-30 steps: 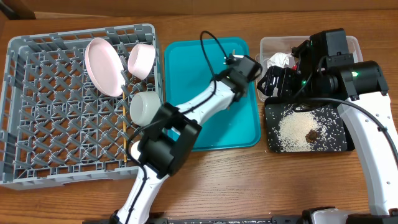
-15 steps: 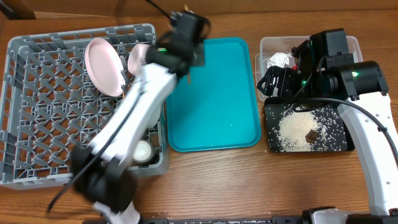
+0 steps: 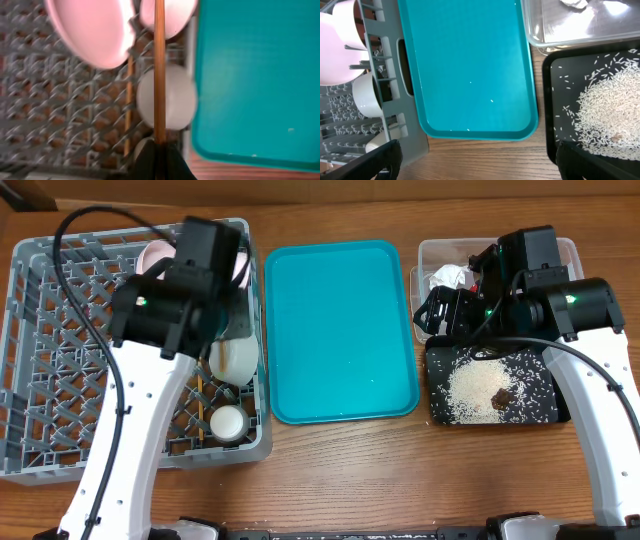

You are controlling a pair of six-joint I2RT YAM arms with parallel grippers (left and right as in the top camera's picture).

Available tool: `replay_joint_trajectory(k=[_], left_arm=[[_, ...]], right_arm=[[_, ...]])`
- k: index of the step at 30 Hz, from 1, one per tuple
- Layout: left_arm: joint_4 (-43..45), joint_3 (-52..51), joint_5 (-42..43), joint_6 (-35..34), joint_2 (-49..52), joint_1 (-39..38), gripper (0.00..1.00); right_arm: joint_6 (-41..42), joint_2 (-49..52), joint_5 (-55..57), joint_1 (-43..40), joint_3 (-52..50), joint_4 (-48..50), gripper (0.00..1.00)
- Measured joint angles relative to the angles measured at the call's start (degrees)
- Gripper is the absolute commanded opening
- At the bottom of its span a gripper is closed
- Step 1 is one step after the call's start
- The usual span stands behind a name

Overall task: Sort waste into correct bins and load items into the dishwasher
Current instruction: 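Carry the second chopstick into the rack beside the first, then open the left gripper and lift it out of the rack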

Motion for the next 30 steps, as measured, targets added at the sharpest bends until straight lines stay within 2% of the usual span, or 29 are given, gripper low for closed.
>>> replay_joint_trajectory(k=[5, 16, 29, 30], left_arm=[[-1.01, -5.03, -3.39, 0.02, -0.26, 2.86, 0.04], [7.76, -23.39, -4.63, 1.01, -0.26, 8.09, 0.04], [9.77, -25.75, -4.63, 7.13, -0.26, 8.39, 0.04], [9.77, -25.75, -4.66, 7.15, -0.24, 8.39, 0.08]], right_arm=[[-0.02, 0.0, -0.02, 0.0, 0.0, -0.02, 1.0], [-0.02, 0.0, 0.02, 0.0, 0.0, -0.04, 1.0], [-0.02, 0.0, -0.02, 0.02, 0.0, 0.02, 1.0], [-0.02, 0.0, -0.02, 0.02, 0.0, -0.02, 1.0]])
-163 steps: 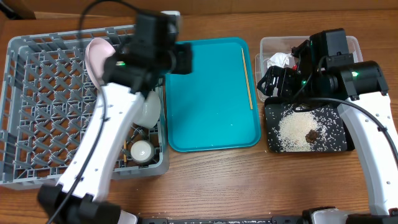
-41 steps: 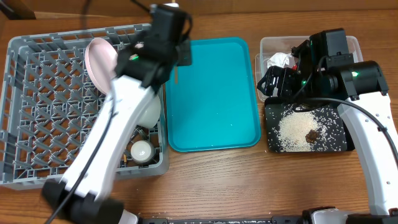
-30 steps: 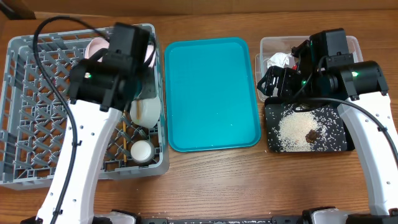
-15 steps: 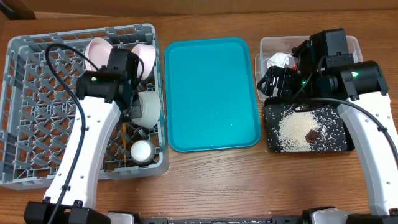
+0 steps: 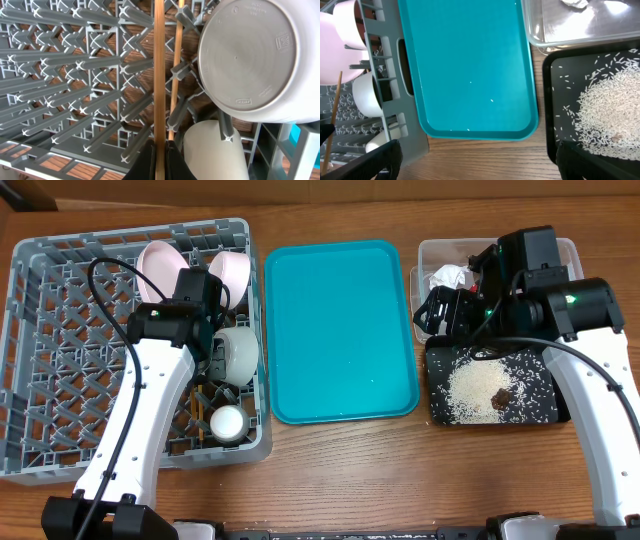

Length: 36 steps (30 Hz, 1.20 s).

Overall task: Sort waste into correct bins and load items into the dishwasher
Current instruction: 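Open the left gripper and lift it out of the rack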

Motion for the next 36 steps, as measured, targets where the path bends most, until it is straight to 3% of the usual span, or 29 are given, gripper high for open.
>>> replay_joint_trajectory(k=[4, 9, 18, 25, 29, 33, 34, 35, 36], left_arm=[[0.22, 0.0, -0.04, 0.55, -0.02, 0.37, 0.3], [0.72, 0.0, 0.02, 0.31, -0.02, 2.38, 0.38], [2.14, 0.0, 0.61, 0.28, -0.02, 3.34, 0.36], [3.32, 0.46, 4.24, 0.15, 0.0, 3.3, 0.29], [-0.61, 7.32, 7.26, 0.22, 0.09, 3.3, 0.17], [-3.63, 20.79, 11.72, 1.49, -0.94, 3.3, 0.18], [-3.28, 23.98, 13.14, 1.62, -1.84, 3.3, 0.22], [-2.69, 26.64, 14.53, 1.73, -2.95, 3.3, 0.65], [-2.03, 29.03, 16.15, 2.12, -4.44, 3.3, 1.0]], right_arm=[[0.0, 0.0, 0.02, 0.0, 0.0, 0.02, 1.0], [0.0, 0.0, 0.02, 0.0, 0.0, 0.02, 1.0], [0.0, 0.0, 0.0, 0.0, 0.0, -0.02, 1.0], [0.0, 0.0, 0.02, -0.02, 0.0, 0.02, 1.0], [0.02, 0.0, 0.0, 0.0, 0.0, -0.02, 1.0], [0.0, 0.0, 0.0, 0.0, 0.0, 0.02, 1.0], [0.02, 0.0, 0.0, -0.02, 0.0, -0.04, 1.0], [0.0, 0.0, 0.02, -0.02, 0.0, 0.02, 1.0], [0.0, 0.0, 0.0, 0.0, 0.0, -0.02, 1.0]])
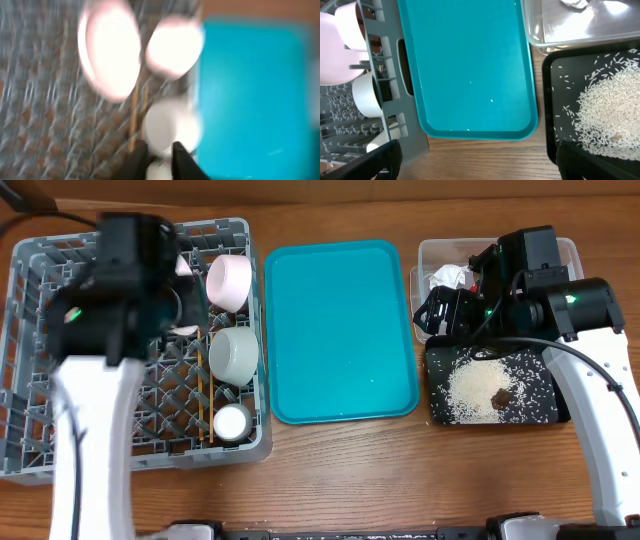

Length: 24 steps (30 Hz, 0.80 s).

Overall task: Sort waste into correct bins and load items into the dishwasher
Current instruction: 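Open the left gripper and lift it out of the rack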

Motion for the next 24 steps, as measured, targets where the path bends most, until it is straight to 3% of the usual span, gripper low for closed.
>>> replay_joint_trajectory(k=[5, 10, 24], left_arm=[[3.61, 6.56, 6.08, -0.09, -9.64, 0.0, 1.0], [1.77, 7.41, 8.07, -0.02, -15.58, 0.0, 1.0], [-7.26, 7.15, 8.63, -0.02, -13.09, 0.0, 1.0]], right_arm=[[0.0, 0.0, 0.0, -0.02, 0.0, 0.04, 1.0], [0.0, 0.0, 0.0, 0.0, 0.0, 0.04, 1.0], [0.0, 0.0, 0.46, -0.02, 0.0, 0.2, 1.0]])
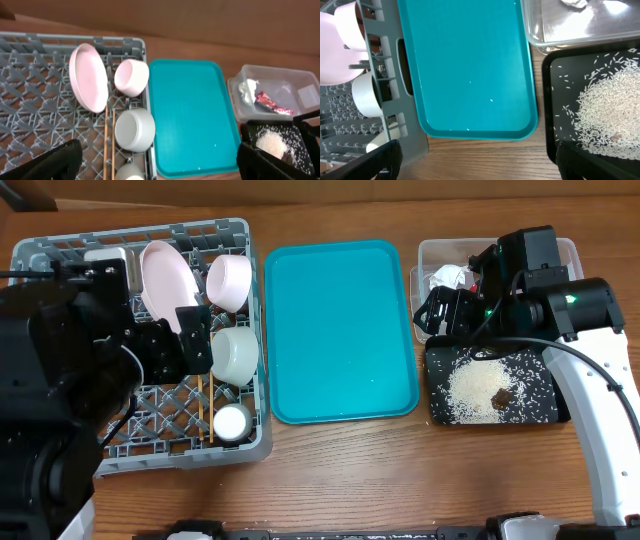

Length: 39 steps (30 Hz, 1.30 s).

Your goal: Sort waste into correct bins and load items into the dishwasher

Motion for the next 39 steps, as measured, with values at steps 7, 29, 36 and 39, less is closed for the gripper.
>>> replay_joint_trajectory(k=[7, 29, 36, 39], left_arm=[[-0.24, 0.0, 0.04, 0.0, 2.51, 0.0, 1.0], [-0.24, -0.07, 0.61, 0.0, 14.03, 0.0, 1.0], [-0.26, -0.07, 0.63, 0.0, 18.29, 0.0, 1.0], [-0.22, -0.07, 0.63, 0.0, 19.89, 0.0, 1.0]], right_arm=[[-0.02, -2.73, 7.04, 0.02, -1.22, 14.6, 1.0], [-8.37, -68.22, 13.05, -10.58, -64.74, 58.14, 1.0], [-8.63, -76.56, 12.92, -10.95, -78.25, 66.12, 1.0], [-8.59, -78.53, 12.9, -10.95, -81.83, 69.42, 1.0]])
